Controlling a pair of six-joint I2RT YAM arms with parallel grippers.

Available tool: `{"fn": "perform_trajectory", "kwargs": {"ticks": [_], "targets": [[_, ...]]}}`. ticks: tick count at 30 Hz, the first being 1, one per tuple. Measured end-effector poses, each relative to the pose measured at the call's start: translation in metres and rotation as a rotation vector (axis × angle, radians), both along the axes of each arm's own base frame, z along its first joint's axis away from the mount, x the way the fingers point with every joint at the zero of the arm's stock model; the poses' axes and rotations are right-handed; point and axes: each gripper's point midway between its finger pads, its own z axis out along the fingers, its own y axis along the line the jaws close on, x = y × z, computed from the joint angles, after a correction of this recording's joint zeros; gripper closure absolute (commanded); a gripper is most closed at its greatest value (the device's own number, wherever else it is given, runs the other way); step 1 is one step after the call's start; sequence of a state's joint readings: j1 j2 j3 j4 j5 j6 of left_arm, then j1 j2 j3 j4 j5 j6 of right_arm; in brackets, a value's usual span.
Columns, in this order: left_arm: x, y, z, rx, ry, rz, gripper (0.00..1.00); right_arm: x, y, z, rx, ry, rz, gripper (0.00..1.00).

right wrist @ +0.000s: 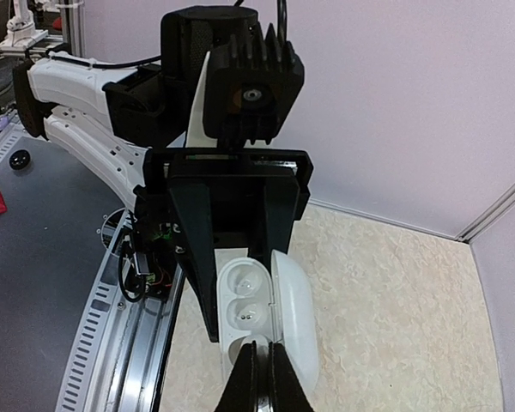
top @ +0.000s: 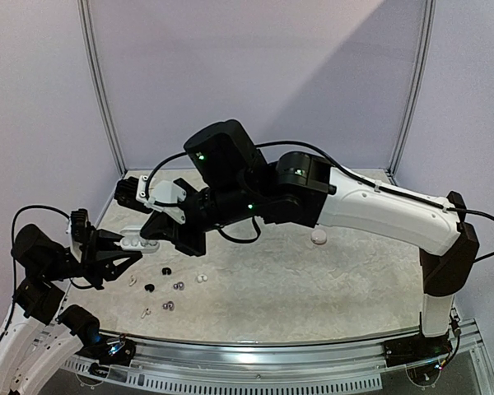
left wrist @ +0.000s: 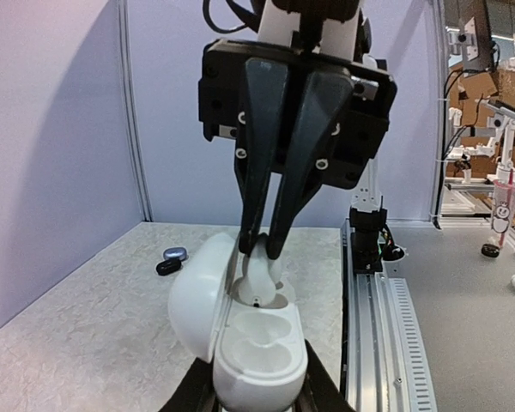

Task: Insert the wireless bluetooth earbuds into the charging case
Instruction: Pick up the left earbud from the right side groove of the charging case.

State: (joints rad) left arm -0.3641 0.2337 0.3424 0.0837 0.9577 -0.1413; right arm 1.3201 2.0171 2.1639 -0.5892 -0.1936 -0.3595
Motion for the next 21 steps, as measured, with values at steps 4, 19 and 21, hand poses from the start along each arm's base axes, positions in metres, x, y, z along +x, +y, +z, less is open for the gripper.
{"fn": "perform_trajectory", "kwargs": {"ticks": [4, 19, 21], "targets": [[0.0, 0.0, 0.0, 0.0, -0.003, 0.001, 1.0, 0.001, 0.001, 0.0, 0.009, 0.005, -0.004, 1.0], [-0.001, 0.0, 0.002, -0.003, -0.013, -0.001, 1.0, 0.001, -0.01, 0.014, 0.072, 0.008, -0.017, 1.0], [-0.001, 0.0, 0.002, -0.004, -0.014, -0.001, 1.0, 0.0, -0.011, 0.019, 0.085, 0.009, -0.015, 1.0]]}}
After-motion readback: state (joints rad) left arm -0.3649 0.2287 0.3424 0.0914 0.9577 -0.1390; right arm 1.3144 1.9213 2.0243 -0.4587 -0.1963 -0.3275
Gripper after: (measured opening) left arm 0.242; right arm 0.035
